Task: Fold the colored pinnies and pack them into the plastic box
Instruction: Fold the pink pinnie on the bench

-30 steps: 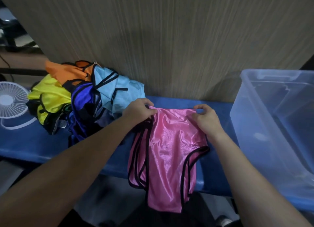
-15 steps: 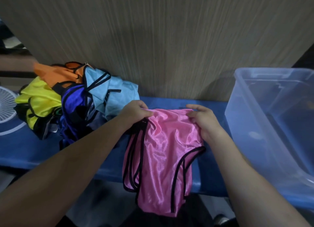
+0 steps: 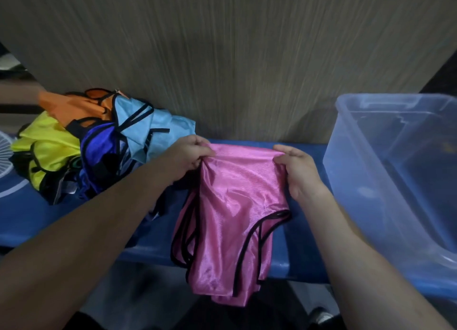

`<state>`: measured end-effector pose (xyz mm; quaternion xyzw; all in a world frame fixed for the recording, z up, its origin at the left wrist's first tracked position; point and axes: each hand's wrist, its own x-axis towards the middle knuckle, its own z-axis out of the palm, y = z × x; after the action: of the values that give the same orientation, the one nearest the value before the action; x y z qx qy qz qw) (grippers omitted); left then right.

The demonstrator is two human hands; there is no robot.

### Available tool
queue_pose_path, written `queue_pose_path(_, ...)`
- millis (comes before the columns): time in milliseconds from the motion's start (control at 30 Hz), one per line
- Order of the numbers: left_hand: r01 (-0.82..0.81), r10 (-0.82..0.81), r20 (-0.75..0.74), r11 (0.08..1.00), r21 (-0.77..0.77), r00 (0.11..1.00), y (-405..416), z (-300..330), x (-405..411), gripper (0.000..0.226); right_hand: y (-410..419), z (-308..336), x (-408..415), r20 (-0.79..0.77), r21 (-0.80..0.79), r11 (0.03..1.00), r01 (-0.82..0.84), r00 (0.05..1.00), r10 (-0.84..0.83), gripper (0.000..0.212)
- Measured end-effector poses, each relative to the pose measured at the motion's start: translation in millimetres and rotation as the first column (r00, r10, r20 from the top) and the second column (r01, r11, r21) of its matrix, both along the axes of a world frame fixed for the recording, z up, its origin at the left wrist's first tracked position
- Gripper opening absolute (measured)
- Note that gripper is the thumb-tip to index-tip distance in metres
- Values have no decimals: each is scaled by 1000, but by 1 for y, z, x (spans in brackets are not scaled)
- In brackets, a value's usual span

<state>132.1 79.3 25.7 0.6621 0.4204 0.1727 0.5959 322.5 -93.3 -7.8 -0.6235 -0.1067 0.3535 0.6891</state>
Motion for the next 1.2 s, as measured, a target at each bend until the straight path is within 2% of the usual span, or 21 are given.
queue_pose_path(133,84,-37,-148,941,328,988,4,-3,5,23,0,2,-2,68,-2,1000,10,998,-10,35)
queue_pose_path(200,164,-40,-260,864,476,965,8,-5,8,31,1,4,-3,126,-3,1000,24,992,-24,34)
queue_pose_path(267,248,-29,-369,789,562,929,13,-7,10,32,2,5,-3,197,-9,1000,28,980,-25,33)
queue_pose_path(367,311,-52,-404,730,609,913,21,-12,11,30,3,3,-4,342,-35,999,28,940,-14,35)
queue_pose_path(433,370,-37,-462,657,657,886,27,-15,14,38,3,2,-4,391,-47,999,23,920,-3,36)
queue_pose_path(533,539,-51,-642,595,596,765,35,-11,17,70,6,0,0,397,-63,998,28,918,-1,34)
queue_pose_path(567,585,-70,-681,582,565,728,37,-9,17,74,7,-2,3,435,-107,993,52,901,-1,34)
queue_pose_path(633,652,-80,-737,538,535,671,42,-6,18,67,10,-9,10,580,-256,957,134,814,41,39)
queue_pose_path(733,627,-96,-691,522,578,717,45,-4,21,50,12,-13,16,710,-503,836,218,656,256,48)
queue_pose_path(800,598,-119,-639,514,615,760,43,-3,23,41,12,-11,15,685,-590,787,181,628,370,42)
queue_pose_path(833,587,-128,-622,516,623,773,43,-2,24,39,13,-10,15,675,-592,790,157,632,380,32)
queue_pose_path(900,552,-179,-568,582,597,803,44,0,24,39,14,-8,16,685,-506,850,148,668,291,8)
queue_pose_path(1000,486,-259,-451,710,511,854,53,3,25,37,18,-10,19,582,-257,955,146,813,33,23)
queue_pose_path(1067,455,-282,-400,768,451,872,57,6,26,32,21,-9,21,508,-144,974,173,858,-77,27)
queue_pose_path(1133,423,-289,-343,796,433,894,59,5,29,32,25,-10,24,448,-64,977,202,881,-153,29)
queue_pose_path(1200,374,-262,-282,784,496,923,61,4,32,26,27,-8,26,395,10,978,208,898,-194,28)
